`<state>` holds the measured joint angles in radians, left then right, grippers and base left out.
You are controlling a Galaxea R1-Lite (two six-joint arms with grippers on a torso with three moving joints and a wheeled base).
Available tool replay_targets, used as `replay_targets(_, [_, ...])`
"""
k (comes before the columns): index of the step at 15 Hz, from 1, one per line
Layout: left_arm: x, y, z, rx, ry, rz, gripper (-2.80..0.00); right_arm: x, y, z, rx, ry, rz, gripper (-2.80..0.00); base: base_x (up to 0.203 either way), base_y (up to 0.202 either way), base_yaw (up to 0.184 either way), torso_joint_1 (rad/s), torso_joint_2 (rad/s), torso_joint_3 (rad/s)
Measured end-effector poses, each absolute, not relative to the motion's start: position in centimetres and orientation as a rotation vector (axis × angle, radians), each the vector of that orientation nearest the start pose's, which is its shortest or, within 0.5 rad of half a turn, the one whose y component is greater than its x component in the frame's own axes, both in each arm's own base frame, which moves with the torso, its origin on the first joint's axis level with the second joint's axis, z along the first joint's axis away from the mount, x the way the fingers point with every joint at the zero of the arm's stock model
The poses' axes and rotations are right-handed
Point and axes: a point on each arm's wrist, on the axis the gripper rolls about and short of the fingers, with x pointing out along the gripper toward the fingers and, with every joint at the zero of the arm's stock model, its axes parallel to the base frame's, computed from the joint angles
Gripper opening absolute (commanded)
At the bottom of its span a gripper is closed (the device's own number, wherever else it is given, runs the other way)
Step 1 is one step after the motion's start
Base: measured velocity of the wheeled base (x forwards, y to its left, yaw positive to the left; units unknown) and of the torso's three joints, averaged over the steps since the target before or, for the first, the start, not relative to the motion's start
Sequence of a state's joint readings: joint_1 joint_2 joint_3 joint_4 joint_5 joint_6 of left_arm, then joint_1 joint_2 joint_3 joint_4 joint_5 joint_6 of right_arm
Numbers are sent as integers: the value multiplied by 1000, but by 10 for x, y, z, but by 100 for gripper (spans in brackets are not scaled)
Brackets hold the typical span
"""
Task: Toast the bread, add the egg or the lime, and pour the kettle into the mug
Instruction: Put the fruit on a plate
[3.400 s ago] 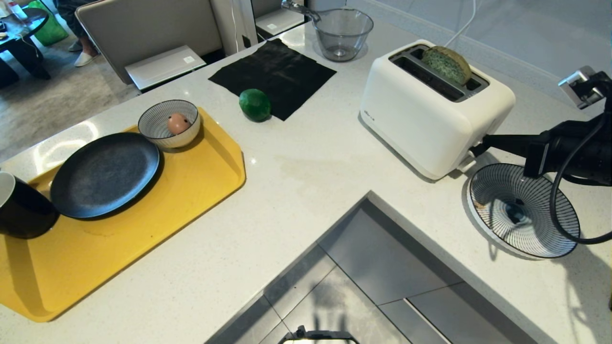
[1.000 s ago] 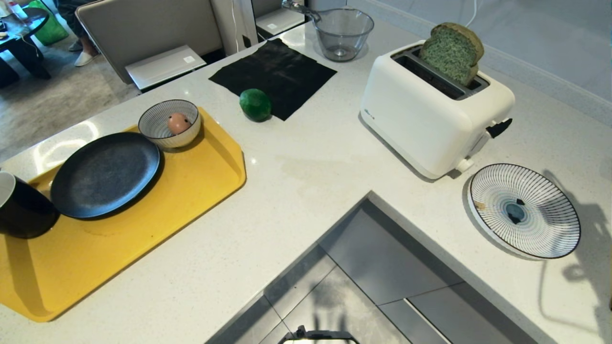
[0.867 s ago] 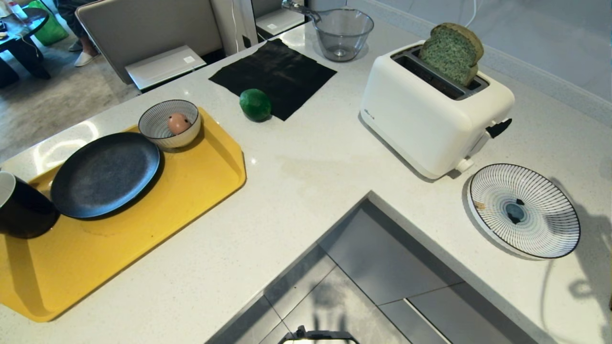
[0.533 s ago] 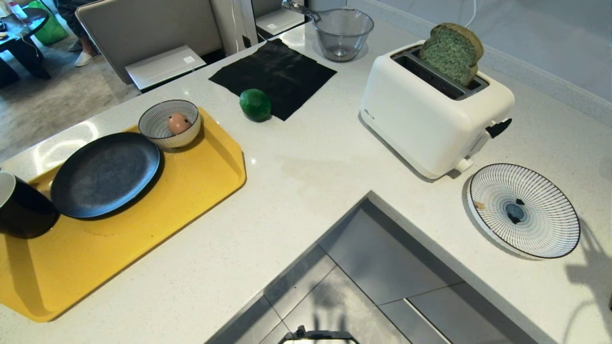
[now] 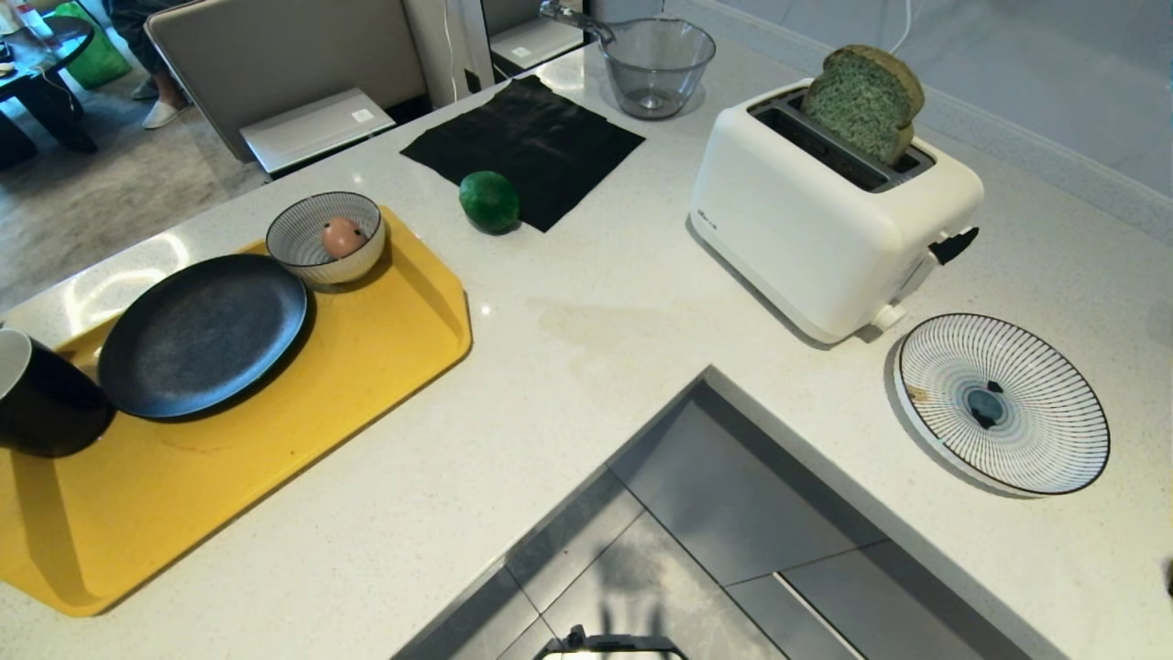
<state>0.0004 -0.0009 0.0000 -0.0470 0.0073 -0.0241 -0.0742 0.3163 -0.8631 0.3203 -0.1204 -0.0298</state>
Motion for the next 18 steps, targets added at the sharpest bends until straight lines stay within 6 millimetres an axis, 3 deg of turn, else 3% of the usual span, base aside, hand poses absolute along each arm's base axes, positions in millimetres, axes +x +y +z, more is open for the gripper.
replay_targets(4, [-23,0,80,-24,-48,7,-280,-49,-3,228,-2,-128,-249,-280,0,0,0,0,0,0])
replay_targets(9, [-23,0,80,-24,-48,7,-280,-20,-5,158,-64,-55,-195,-280,0,0,0,0,0,0])
replay_targets(13, [-23,0,80,-24,-48,7,-280,-17,-4,111,-115,-72,-166,-280,0,0,0,0,0,0])
replay_targets(18, [-23,0,80,-24,-48,7,-280,-21,-1,85,-112,-54,-25,-280,0,0,0,0,0,0])
